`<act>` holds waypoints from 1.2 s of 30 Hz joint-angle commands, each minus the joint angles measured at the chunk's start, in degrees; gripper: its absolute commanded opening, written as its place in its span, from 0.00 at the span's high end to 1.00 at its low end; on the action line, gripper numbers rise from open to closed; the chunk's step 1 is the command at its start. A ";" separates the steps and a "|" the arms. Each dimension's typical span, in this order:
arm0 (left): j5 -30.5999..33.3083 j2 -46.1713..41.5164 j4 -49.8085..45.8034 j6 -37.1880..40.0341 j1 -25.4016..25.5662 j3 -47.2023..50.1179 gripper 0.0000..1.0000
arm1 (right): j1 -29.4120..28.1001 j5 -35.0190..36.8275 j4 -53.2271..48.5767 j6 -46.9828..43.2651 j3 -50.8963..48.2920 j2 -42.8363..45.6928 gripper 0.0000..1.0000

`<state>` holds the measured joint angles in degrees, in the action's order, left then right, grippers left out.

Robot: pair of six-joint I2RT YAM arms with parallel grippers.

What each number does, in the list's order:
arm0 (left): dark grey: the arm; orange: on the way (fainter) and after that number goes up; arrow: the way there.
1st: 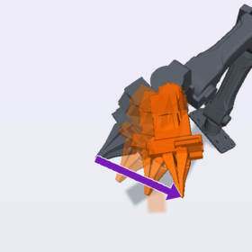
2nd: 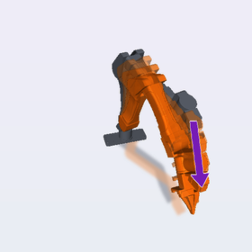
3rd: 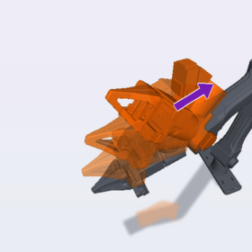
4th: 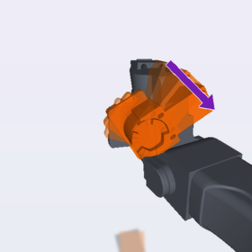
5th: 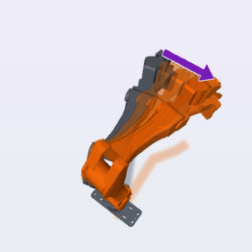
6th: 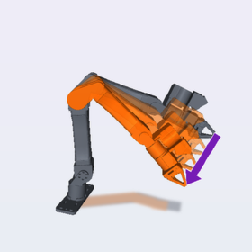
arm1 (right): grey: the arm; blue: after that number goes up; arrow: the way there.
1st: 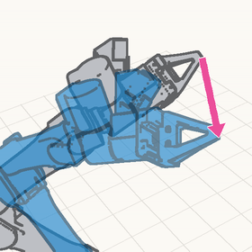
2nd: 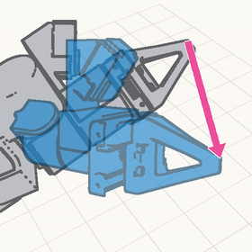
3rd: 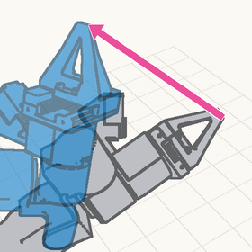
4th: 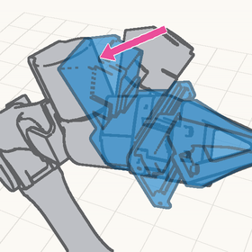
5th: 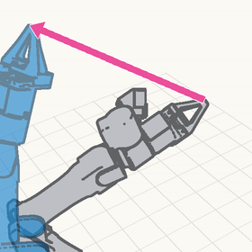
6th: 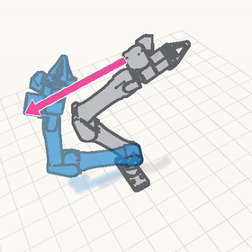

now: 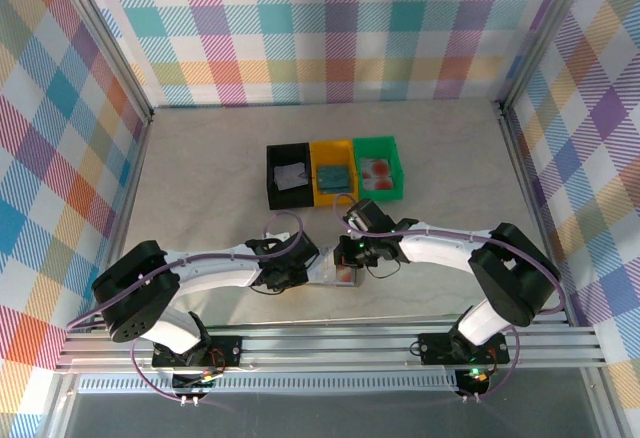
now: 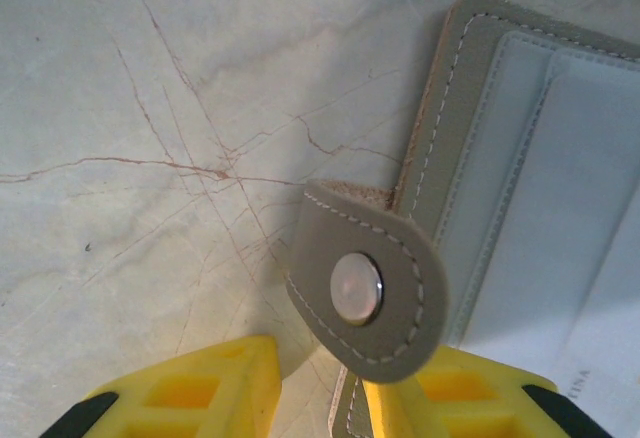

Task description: Take the credit cards out of the card holder

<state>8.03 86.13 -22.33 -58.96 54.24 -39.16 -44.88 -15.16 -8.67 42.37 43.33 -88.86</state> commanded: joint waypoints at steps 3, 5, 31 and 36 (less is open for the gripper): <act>-8.38 9.56 12.83 -0.90 -0.19 5.01 0.70 | 2.33 -0.18 -2.40 -1.71 -0.42 4.43 1.00; -8.49 9.52 12.53 -0.66 -0.19 4.65 0.70 | 3.29 -0.40 -3.35 -2.47 -0.59 6.46 1.00; -3.80 -28.15 14.05 7.63 -2.29 10.90 0.56 | 7.19 -14.19 3.63 -2.04 -5.92 19.68 1.00; -6.06 -32.00 20.15 6.51 -2.29 13.69 0.55 | 7.28 -18.67 8.36 0.69 -6.83 20.46 1.00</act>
<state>3.84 54.98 -6.81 -52.86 52.38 -26.92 -37.78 -29.12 -4.89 41.15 37.21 -69.82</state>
